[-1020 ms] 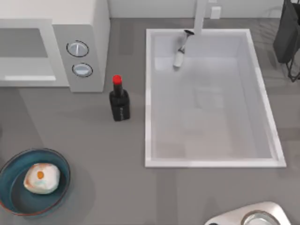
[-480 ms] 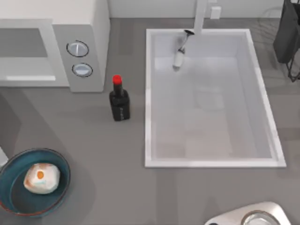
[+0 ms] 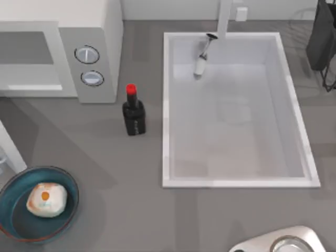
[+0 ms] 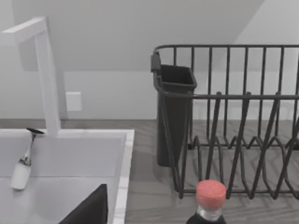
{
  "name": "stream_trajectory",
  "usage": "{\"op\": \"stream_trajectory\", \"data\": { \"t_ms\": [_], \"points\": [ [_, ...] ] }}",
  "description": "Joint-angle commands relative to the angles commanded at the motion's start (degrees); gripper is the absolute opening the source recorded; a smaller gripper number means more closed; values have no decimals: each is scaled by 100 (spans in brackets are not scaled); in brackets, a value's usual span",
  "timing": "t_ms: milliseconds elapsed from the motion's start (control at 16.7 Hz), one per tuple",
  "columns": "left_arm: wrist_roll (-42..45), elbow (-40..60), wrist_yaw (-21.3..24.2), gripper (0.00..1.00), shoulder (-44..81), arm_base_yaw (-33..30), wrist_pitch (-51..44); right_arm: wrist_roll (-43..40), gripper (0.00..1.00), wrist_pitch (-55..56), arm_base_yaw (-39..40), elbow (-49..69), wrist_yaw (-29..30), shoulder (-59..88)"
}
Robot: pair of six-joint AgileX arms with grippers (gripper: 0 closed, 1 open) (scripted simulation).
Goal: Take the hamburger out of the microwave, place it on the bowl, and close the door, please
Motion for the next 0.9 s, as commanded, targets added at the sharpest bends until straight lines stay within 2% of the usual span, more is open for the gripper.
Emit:
{"op": "stream_trajectory", "data": {
  "t_ms": [180, 480, 600, 720, 900],
  "points": [
    [-434, -101, -397, 0, -154, -561, 13, 0, 100, 0, 0, 0, 0, 0],
    [-1577, -394, -1436, 0, -646, -2225, 53, 0, 100, 0, 0, 0, 0, 0],
    [-1979, -502, -1798, 0, -835, -2711, 69, 0, 100, 0, 0, 0, 0, 0],
    [-2204, -570, -2010, 0, -960, -2955, 79, 0, 100, 0, 0, 0, 0, 0],
    [-2233, -579, -2038, 0, -978, -2986, 80, 0, 100, 0, 0, 0, 0, 0]
  ]
}}
